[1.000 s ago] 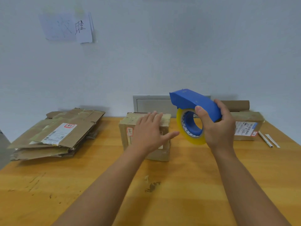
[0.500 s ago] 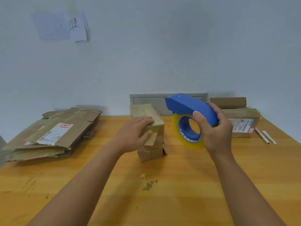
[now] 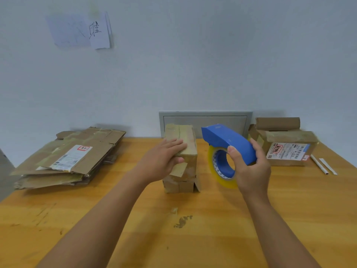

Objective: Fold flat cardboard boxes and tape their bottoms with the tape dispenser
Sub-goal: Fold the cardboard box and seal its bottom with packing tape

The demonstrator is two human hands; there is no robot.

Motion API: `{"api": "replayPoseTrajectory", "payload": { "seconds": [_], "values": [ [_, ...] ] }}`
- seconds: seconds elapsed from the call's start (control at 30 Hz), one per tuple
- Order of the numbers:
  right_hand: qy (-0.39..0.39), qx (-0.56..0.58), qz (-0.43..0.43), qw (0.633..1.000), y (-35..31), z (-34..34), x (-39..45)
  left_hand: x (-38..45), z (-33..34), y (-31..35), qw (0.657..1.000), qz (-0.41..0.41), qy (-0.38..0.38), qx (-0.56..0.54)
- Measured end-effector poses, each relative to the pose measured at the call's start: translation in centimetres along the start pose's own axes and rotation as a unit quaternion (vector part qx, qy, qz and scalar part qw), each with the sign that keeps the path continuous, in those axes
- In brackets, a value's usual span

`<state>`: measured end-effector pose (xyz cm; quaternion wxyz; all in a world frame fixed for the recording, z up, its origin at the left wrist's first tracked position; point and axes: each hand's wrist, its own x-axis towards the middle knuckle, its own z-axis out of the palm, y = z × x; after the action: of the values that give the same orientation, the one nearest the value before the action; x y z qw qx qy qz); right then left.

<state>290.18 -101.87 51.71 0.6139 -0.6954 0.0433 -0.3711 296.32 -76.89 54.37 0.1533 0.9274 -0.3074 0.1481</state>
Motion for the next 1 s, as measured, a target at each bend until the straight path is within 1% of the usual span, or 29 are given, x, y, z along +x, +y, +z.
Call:
{"api": "replayPoseTrajectory", "payload": {
  "seconds": [0.07, 0.13, 0.17, 0.2, 0.23, 0.27, 0.3, 0.33, 0.37, 0.43, 0.5, 0.53, 0.6, 0.63, 0.7, 0.83, 0.87, 0.9, 1.0],
  "values": [
    [-0.018, 0.017, -0.012, 1.000, -0.5, -0.4, 0.1, -0.2, -0.3, -0.1, 1.000, 0.006, -0.010, 0.008],
    [-0.043, 0.034, -0.025, 0.998, -1.1, -0.9, 0.4, -0.2, -0.6, 0.0, 0.999, -0.001, -0.028, 0.044],
    [-0.058, 0.043, -0.028, 0.997, -1.4, -1.2, 0.5, -0.2, -0.7, 0.3, 0.999, -0.013, -0.026, 0.030],
    [-0.073, 0.052, -0.029, 0.996, -1.8, -1.5, 0.8, -0.2, -0.9, 0.9, 0.999, -0.034, -0.005, -0.020],
    [-0.087, 0.062, -0.027, 0.994, -2.2, -1.7, 1.0, -0.1, -1.3, 1.6, 0.992, -0.063, 0.042, -0.097],
    [-0.102, 0.074, -0.025, 0.992, -2.6, -1.9, 1.1, 0.0, -1.7, 2.4, 0.973, -0.098, 0.105, -0.180],
    [-0.117, 0.086, -0.024, 0.989, -3.0, -2.0, 1.3, 0.2, -2.2, 3.1, 0.944, -0.138, 0.159, -0.254],
    [-0.132, 0.094, -0.024, 0.986, -3.3, -2.1, 1.4, 0.6, -2.8, 3.9, 0.912, -0.181, 0.188, -0.318],
    [-0.145, 0.100, -0.024, 0.984, -3.6, -2.2, 1.5, 0.9, -3.4, 4.6, 0.883, -0.221, 0.182, -0.372],
    [-0.166, 0.115, -0.017, 0.979, -4.1, -2.2, 1.6, 1.2, -4.3, 5.6, 0.843, -0.269, 0.103, -0.453],
    [-0.184, 0.139, -0.001, 0.973, -4.5, -2.0, 1.5, 1.1, -4.7, 6.4, 0.803, -0.272, 0.028, -0.529],
    [-0.191, 0.149, 0.007, 0.970, -4.6, -1.8, 1.4, 0.9, -4.7, 6.6, 0.776, -0.260, 0.013, -0.574],
    [-0.200, 0.163, 0.017, 0.966, -4.8, -1.5, 1.1, 0.7, -4.8, 6.9, 0.722, -0.232, 0.017, -0.651],
    [-0.203, 0.168, 0.020, 0.964, -4.8, -1.4, 1.0, 0.5, -4.9, 6.9, 0.705, -0.225, 0.024, -0.672],
    [-0.208, 0.174, 0.026, 0.962, -4.9, -1.4, 0.9, 0.1, -5.4, 6.8, 0.685, -0.225, 0.027, -0.692],
    [-0.232, 0.165, 0.017, 0.959, -4.7, -2.0, 1.1, -0.7, -6.6, 6.3, 0.620, -0.248, -0.025, -0.744],
    [-0.239, 0.156, 0.012, 0.958, -4.7, -2.1, 1.2, -0.8, -6.8, 6.3, 0.614, -0.258, -0.032, -0.745],
    [-0.245, 0.146, 0.005, 0.959, -4.7, -2.2, 1.2, -0.8, -6.9, 6.2, 0.618, -0.269, -0.036, -0.738],
    [-0.255, 0.120, -0.016, 0.959, -4.8, -2.3, 1.4, -0.7, -6.8, 6.1, 0.653, -0.293, -0.033, -0.698]
  ]
}}
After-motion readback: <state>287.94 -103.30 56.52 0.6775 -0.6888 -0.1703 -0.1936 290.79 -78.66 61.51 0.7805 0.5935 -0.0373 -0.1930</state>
